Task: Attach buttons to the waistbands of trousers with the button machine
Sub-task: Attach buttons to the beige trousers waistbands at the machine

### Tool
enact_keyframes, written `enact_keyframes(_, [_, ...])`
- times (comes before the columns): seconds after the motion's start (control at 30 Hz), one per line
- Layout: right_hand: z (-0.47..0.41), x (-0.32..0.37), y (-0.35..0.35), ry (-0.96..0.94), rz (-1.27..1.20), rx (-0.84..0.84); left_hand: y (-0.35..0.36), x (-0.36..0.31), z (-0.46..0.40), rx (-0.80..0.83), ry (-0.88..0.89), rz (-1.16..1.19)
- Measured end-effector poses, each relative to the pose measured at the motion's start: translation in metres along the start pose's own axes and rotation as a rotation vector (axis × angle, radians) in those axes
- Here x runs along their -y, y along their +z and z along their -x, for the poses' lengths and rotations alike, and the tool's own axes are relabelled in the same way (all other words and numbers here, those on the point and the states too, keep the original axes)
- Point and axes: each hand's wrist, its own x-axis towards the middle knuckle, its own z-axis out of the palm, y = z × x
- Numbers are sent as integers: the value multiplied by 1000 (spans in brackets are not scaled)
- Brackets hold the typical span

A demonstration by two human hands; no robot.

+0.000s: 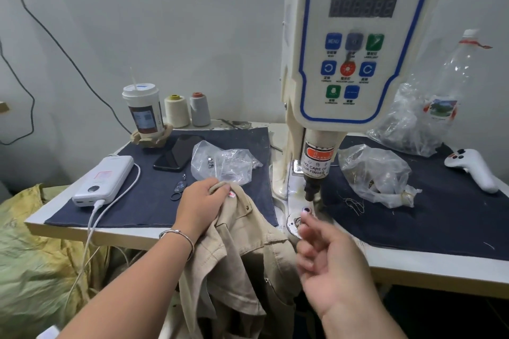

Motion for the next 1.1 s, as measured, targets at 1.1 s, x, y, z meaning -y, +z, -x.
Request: enact_keyframes(1.1, [-212,-62,201,-752,2195,98,2,11,-5,-71,71,141])
